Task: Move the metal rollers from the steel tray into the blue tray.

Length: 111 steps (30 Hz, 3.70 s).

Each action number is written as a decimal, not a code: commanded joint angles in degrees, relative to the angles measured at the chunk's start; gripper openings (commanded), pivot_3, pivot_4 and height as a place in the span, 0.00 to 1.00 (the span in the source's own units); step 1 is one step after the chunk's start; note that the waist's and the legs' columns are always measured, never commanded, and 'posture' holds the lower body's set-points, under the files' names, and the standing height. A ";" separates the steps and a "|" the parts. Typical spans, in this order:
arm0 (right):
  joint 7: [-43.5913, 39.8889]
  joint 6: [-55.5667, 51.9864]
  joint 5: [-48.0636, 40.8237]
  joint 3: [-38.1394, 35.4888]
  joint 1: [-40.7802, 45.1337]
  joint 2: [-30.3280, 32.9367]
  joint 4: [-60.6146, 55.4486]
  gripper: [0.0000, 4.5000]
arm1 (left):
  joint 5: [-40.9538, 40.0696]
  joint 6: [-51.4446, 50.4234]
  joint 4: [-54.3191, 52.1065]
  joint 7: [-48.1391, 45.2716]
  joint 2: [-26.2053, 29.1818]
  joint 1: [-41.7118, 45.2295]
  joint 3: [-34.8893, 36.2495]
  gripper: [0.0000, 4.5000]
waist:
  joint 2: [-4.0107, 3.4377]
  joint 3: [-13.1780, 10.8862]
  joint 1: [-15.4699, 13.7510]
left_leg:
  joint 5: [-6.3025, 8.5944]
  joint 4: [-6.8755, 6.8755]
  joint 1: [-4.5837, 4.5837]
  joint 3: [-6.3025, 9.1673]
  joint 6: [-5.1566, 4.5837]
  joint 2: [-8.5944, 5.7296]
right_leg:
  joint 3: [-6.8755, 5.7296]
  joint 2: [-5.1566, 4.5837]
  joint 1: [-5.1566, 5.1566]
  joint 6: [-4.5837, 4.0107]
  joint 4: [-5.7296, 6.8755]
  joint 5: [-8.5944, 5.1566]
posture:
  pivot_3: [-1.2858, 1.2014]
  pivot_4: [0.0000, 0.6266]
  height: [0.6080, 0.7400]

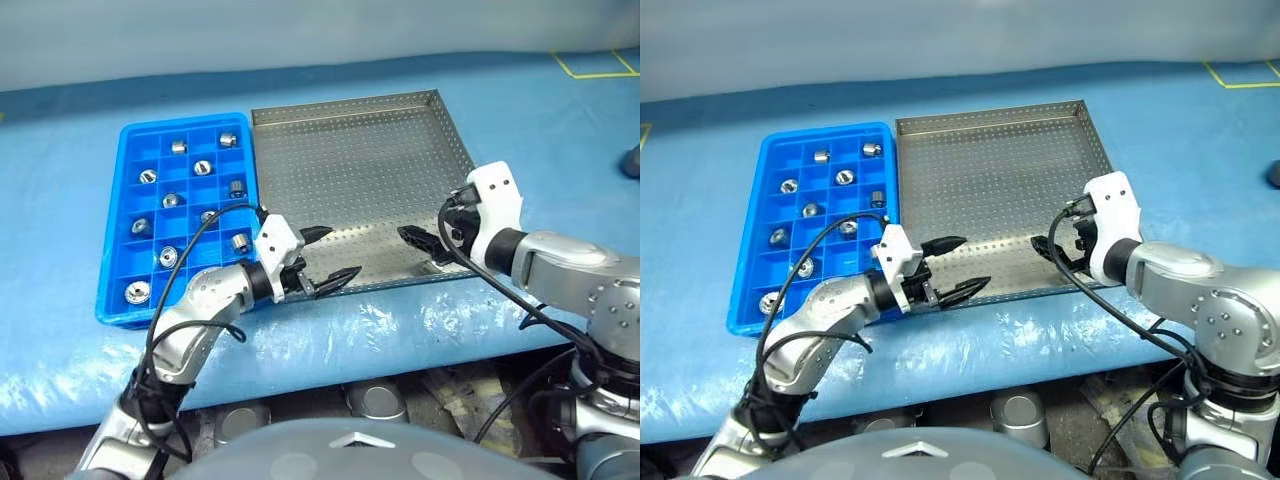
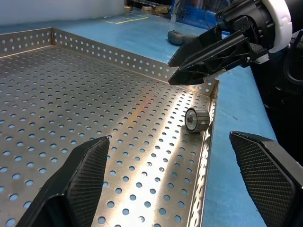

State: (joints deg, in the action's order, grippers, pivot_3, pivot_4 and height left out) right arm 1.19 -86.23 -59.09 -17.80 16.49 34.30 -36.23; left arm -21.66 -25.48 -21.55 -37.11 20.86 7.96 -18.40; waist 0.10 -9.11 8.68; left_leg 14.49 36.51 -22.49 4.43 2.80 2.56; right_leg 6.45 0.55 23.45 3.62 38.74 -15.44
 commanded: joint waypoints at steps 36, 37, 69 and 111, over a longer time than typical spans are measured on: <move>7.88 -6.27 -13.87 15.36 17.03 12.37 12.96 1.00 | -1.26 7.77 -4.60 -2.08 -7.35 -6.92 4.09 0.99 | -0.23 0.04 3.77 | 0.26 0.50 -0.08 -0.61 -0.49 -0.02 | 0.69 0.00 0.00 0.52 -0.11 0.18 | 0.44 0.24 1.00; 7.63 -6.27 -13.81 16.15 17.62 12.17 13.77 1.00 | -1.32 7.64 -4.77 -1.86 -7.28 -6.93 4.13 0.99 | -0.23 0.04 3.32 | 0.26 0.50 -0.07 -0.62 -0.50 -0.03 | 0.70 0.00 0.00 0.53 -0.13 0.18 | 0.44 0.24 1.00; 2.11 -6.27 -4.14 26.60 17.05 16.64 28.20 1.00 | -0.26 6.96 -8.91 -2.75 -2.75 -10.37 -1.87 0.99 | -0.25 0.05 -1.30 | 0.36 0.51 -0.08 -0.65 -0.67 -0.01 | 0.67 0.00 0.00 0.52 -0.25 0.21 | 0.47 0.24 1.00; -18.70 47.72 30.03 43.30 15.31 -28.98 23.51 0.38 | 0.25 16.15 -28.96 20.16 -9.20 -42.04 33.61 1.00 | -0.16 0.10 -8.06 | 0.34 0.45 -0.08 -0.44 -0.64 0.06 | 0.37 -0.02 0.05 0.13 -0.15 0.28 | 0.62 0.24 1.00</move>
State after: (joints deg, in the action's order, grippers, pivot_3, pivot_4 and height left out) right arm -15.22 -42.03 -30.03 24.89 31.88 6.45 -12.83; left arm -20.88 -11.85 -47.46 -17.39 12.16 -33.07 13.29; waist -0.07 -9.02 0.62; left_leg 14.82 36.96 -22.56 3.97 2.16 2.61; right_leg 6.82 0.52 23.51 3.74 38.59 -15.16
